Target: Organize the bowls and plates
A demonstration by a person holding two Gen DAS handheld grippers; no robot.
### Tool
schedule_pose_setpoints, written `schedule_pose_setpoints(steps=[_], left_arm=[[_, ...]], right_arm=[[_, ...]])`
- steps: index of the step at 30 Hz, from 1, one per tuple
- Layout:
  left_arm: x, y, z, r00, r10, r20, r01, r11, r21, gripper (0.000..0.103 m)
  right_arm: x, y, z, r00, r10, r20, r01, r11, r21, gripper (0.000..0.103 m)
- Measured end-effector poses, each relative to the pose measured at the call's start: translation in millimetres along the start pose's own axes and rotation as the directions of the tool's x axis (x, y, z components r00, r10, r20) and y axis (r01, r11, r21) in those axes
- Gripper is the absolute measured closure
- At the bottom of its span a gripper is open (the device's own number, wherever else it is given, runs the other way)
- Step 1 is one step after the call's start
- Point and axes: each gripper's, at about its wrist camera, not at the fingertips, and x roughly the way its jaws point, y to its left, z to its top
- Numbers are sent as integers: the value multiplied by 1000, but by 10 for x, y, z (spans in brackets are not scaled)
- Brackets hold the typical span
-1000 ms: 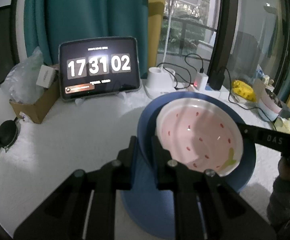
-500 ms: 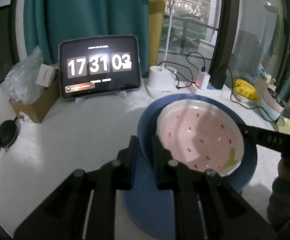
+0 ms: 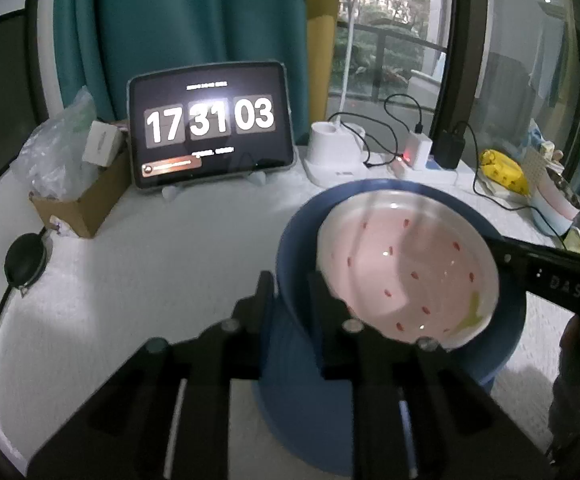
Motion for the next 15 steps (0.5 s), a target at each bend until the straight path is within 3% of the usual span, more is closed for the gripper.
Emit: schedule_pose_setpoints(steps=[7, 15], left_arm=[[-72, 30, -21, 1000, 4, 7, -4, 1000, -16, 73], [-193, 50, -50, 1000, 11, 28, -11, 1000, -23, 57]], right_arm=[[-86, 12, -42, 1000, -26, 7, 26, 1000, -14, 52], [-220, -53, -90, 999, -41, 18, 40, 999, 5, 50]])
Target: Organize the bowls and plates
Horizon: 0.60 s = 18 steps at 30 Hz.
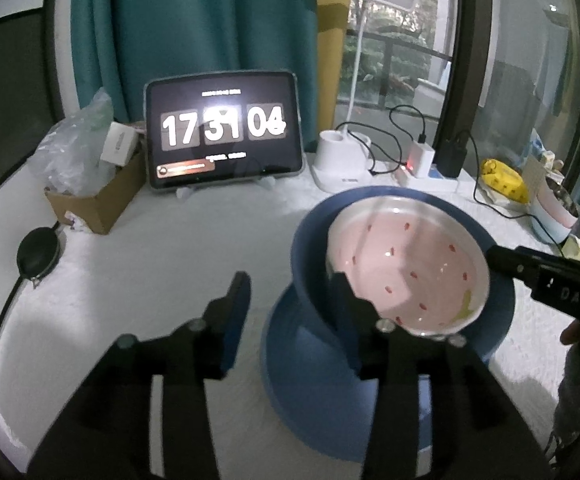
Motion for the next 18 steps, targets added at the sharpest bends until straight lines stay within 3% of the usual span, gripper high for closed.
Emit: schedule_pose_setpoints(steps=[10, 18], left_arm=[[-225, -112, -54, 999, -19, 29, 18, 1000, 20, 51], [-429, -223, -117, 997, -43, 58, 41, 998, 37, 39]], right_arm=[[-228, -24, -78, 999, -20, 28, 21, 1000, -9, 49], [-417, -136, -204, 998, -43, 39, 43, 999, 11, 49]])
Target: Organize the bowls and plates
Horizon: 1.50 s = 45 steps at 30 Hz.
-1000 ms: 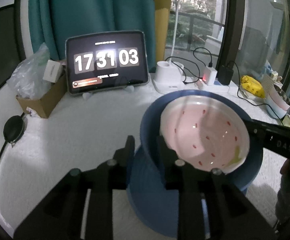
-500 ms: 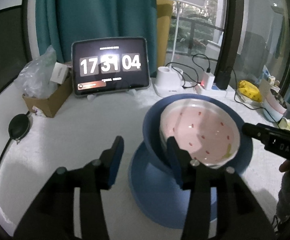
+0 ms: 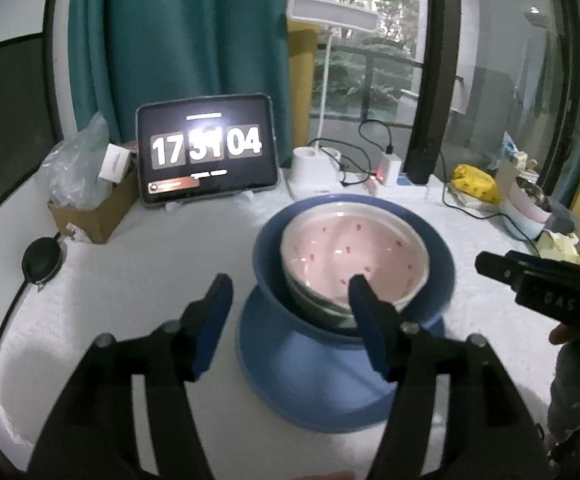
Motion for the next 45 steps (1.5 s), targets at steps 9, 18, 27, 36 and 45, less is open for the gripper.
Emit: schedule_pose_setpoints(steps=[9, 18, 27, 36, 45], left_arm=[[-211, -200, -58, 999, -25, 19, 25, 999, 31, 27], [-508, -379, -93, 995, -76, 66, 73, 996, 45, 26], [-892, -518, -85, 986, -99, 134, 90, 994, 70, 26], [-1232, -550, -67, 971, -111, 213, 97, 993, 74, 26], [-1529, -664, -90, 951, -102, 290, 71, 991, 117, 25]], right_arm=[[-248, -131, -136, 1000, -17, 22, 17, 1000, 13, 49], [-536, -221, -236, 998, -33, 60, 32, 999, 17, 49], [-909, -319, -335, 991, -62, 119, 59, 998, 31, 49], [-1262, -316, -377, 979, -82, 186, 79, 997, 28, 49], [-1558, -363, -448, 963, -109, 247, 94, 993, 73, 49]])
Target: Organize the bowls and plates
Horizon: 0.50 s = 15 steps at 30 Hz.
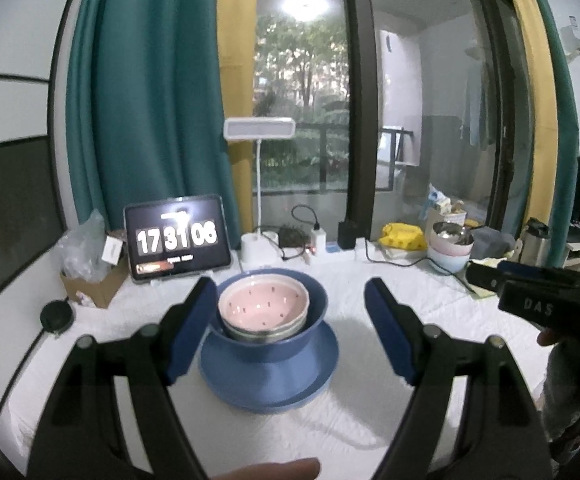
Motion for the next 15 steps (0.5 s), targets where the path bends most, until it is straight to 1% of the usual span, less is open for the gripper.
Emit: schedule_pose_setpoints(steps=[2, 4, 5, 6, 7, 9, 15], left_arm=[[-45, -14, 16, 1000, 3, 13, -3, 1000, 9, 25], [-85, -10, 29, 1000, 5, 22, -5, 1000, 5, 20], [-101, 0, 36, 1000, 4, 26, -4, 1000, 0, 14], [-115, 11, 43, 1000, 3, 30, -3, 1000, -6, 12], [-137, 21, 53, 999, 4, 37, -4, 1000, -13, 12], [-158, 29, 69, 999, 8, 43, -7, 1000, -16, 11], [-254, 33, 126, 998, 4, 70, -3, 1000, -20, 10]], right_arm=[[-61, -14, 6, 1000, -7, 15, 7, 1000, 4, 49], [-129, -22, 16, 999, -16, 34, 16, 1000, 3, 49], [-168, -27, 22, 999, -21, 45, 21, 1000, 1, 48], [-202, -28, 26, 998, -26, 54, 26, 1000, -2, 47], [-231, -27, 32, 998, -29, 63, 29, 1000, -6, 44], [-308, -25, 48, 996, -30, 84, 32, 999, -15, 41], [-475, 11, 93, 991, -37, 130, 43, 998, -45, 40]])
